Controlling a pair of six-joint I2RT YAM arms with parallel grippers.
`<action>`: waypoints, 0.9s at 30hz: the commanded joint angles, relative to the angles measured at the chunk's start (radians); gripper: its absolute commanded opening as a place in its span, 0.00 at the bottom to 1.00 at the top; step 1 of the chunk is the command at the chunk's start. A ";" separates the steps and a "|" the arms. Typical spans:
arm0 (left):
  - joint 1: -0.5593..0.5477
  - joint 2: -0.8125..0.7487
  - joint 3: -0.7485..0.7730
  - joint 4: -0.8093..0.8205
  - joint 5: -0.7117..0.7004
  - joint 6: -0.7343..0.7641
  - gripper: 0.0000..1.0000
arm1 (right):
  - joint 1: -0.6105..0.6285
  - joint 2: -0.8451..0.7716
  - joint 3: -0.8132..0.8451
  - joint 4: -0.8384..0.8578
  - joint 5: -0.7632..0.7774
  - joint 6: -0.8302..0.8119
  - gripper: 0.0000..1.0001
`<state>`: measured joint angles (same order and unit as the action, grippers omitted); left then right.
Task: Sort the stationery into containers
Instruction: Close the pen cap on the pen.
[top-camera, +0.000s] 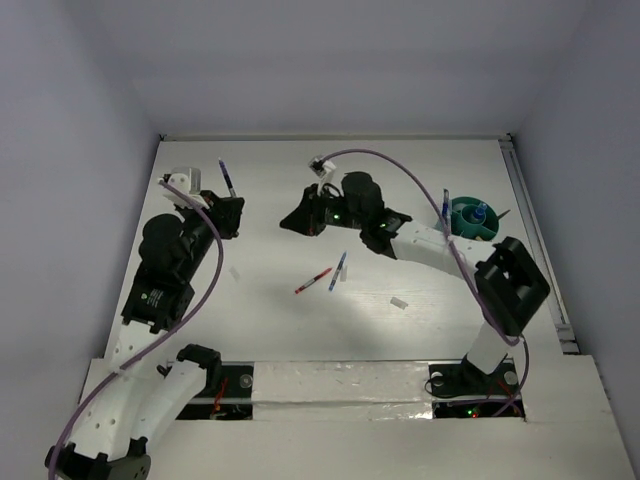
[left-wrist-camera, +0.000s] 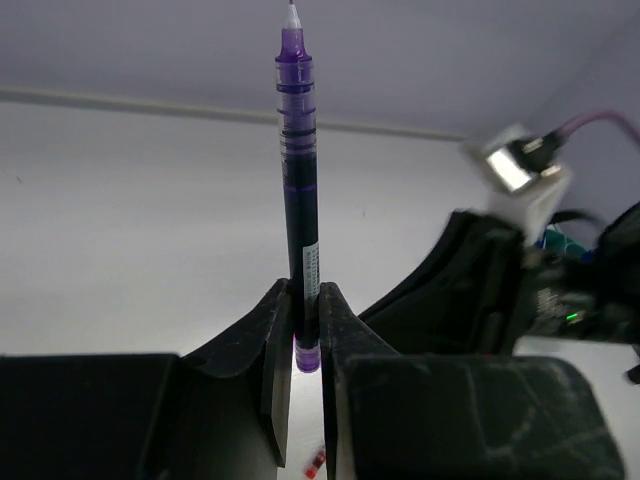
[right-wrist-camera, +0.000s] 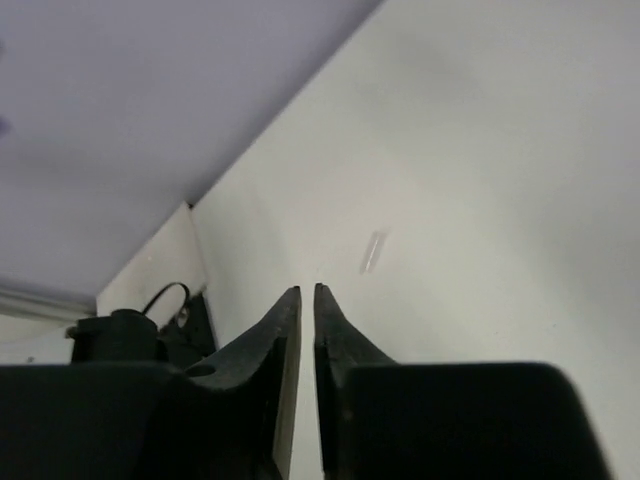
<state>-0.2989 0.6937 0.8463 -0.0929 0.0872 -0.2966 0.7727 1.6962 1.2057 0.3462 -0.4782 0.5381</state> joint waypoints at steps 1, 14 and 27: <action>0.007 -0.016 0.094 0.007 -0.050 0.005 0.00 | 0.098 0.114 0.109 -0.134 0.055 -0.128 0.20; 0.007 -0.036 0.155 0.047 0.213 -0.068 0.00 | 0.286 0.574 0.676 -0.651 0.378 -0.306 0.64; -0.031 -0.049 0.114 0.062 0.215 -0.052 0.00 | 0.329 0.910 1.160 -0.940 0.584 -0.429 0.58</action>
<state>-0.3222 0.6567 0.9634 -0.0902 0.2852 -0.3523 1.0950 2.5874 2.3108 -0.4995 0.0265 0.1703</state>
